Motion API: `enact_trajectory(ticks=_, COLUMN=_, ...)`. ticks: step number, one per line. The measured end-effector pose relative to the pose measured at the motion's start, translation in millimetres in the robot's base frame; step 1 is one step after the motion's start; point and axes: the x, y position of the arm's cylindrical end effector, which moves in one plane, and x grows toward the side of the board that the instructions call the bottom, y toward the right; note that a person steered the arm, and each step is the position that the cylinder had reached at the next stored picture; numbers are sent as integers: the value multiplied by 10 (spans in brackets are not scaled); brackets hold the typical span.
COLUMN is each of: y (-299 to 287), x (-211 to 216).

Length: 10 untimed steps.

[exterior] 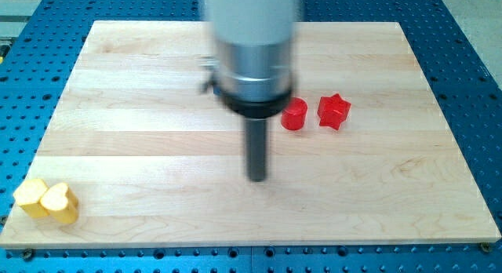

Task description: Make a triangle out of red blocks and the blue triangle

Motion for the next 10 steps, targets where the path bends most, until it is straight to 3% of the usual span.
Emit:
enact_trajectory(ticks=1, y=1119, x=-493)
enact_trajectory(ticks=2, y=1103, x=-831)
enact_trajectory(ticks=3, y=356, x=-839)
enact_trajectory(ticks=4, y=1002, x=-879)
enact_trajectory(ticks=5, y=571, x=-1132)
enact_trajectory(ticks=7, y=-1184, x=-975)
enact_trajectory(ticks=8, y=-815, x=-972)
enact_trajectory(ticks=10, y=-2288, x=-1614)
